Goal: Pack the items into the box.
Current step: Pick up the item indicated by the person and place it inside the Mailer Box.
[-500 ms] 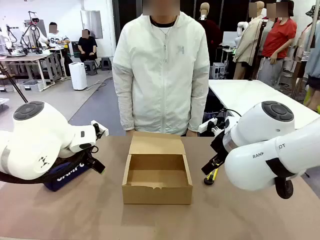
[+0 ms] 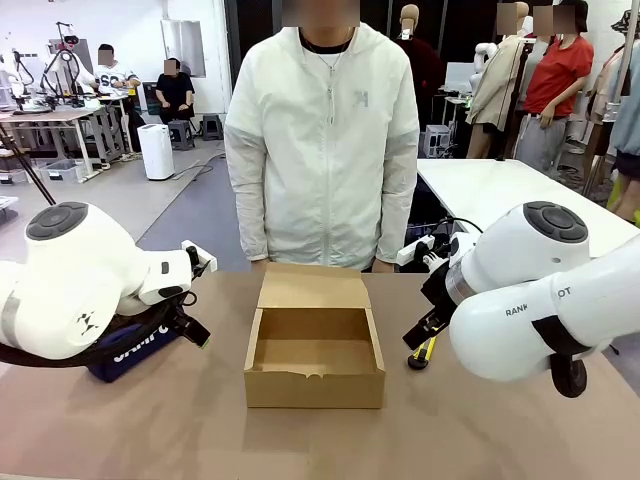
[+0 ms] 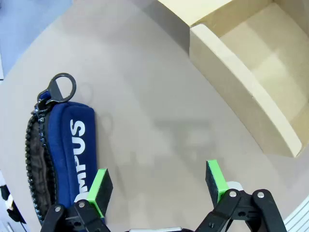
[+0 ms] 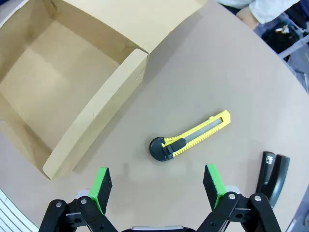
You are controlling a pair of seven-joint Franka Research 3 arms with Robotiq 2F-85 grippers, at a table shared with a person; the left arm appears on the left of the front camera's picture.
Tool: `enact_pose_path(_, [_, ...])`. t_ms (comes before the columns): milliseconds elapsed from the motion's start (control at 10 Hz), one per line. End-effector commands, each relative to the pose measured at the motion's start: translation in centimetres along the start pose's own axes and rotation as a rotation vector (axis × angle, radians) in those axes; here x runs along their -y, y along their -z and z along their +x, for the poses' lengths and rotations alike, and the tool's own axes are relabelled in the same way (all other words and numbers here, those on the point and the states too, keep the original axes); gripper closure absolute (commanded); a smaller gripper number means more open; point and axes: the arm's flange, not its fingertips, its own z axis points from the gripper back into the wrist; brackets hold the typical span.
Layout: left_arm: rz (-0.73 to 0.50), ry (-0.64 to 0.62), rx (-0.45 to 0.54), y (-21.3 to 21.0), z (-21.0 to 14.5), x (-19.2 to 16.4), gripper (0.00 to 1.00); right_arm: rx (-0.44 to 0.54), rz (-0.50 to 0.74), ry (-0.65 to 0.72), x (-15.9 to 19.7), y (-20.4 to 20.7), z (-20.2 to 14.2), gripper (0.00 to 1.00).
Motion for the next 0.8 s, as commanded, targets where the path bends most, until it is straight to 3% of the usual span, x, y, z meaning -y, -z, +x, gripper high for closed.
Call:
enact_pose_path(0, [0.0, 0.0, 0.0, -0.02, 0.01, 0.0, 0.0, 0.0, 0.0, 0.001, 0.01, -0.01, 0.0, 0.0])
enact_pose_path(700, [0.0, 0.0, 0.0, -0.02, 0.01, 0.0, 0.0, 0.0, 0.0, 0.001, 0.01, -0.01, 0.0, 0.0])
